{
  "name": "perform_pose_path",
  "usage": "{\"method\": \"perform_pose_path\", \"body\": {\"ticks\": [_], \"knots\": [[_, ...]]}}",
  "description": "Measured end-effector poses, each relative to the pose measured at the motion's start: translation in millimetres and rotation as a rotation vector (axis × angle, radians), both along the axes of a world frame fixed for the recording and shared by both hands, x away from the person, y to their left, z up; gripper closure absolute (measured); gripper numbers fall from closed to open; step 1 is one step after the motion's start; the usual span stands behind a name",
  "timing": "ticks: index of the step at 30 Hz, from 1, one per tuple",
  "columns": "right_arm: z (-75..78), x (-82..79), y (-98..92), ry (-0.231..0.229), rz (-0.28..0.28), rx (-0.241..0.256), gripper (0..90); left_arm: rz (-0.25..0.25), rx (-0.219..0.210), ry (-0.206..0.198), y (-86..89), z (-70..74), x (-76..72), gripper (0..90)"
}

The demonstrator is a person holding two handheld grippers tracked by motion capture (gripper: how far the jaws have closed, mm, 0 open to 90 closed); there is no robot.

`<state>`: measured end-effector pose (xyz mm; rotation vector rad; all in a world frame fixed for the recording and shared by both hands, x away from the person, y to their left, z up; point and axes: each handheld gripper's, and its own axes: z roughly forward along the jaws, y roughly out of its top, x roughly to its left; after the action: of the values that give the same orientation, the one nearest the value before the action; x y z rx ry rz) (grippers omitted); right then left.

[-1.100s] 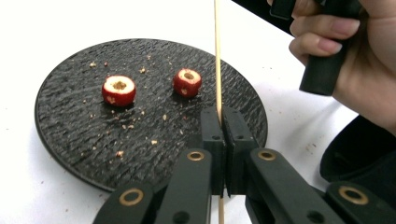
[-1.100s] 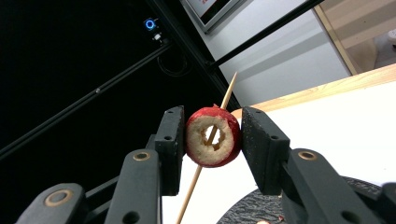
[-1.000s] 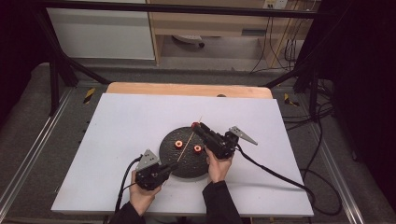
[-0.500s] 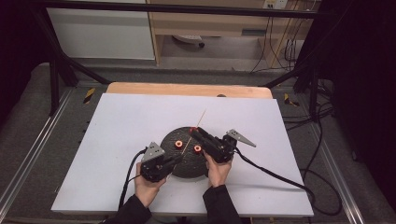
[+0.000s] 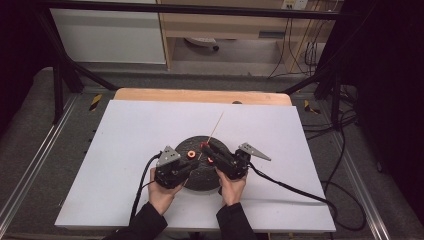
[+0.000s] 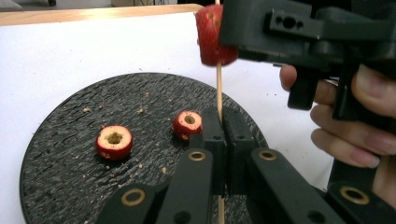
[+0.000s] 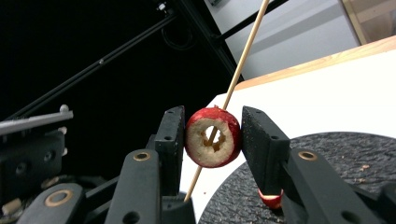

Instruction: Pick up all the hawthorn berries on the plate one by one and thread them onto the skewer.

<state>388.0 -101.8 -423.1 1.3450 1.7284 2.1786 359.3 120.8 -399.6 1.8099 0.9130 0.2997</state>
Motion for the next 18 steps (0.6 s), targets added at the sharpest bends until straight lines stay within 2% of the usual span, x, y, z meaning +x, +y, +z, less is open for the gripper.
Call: {"method": "perform_pose_path", "body": {"ticks": [14, 18], "knots": [[-3.6, -4.1, 1.6, 0.011, 0.032, -0.036, 60.2, -0.015, 0.007, 0.0, 0.6, -0.5, 1.3, 88.5], [0.5, -4.2, -1.5, 0.004, 0.039, -0.069, 52.1, -0.02, 0.023, -0.001, 5.8, -1.7, -0.9, 88.5]]}}
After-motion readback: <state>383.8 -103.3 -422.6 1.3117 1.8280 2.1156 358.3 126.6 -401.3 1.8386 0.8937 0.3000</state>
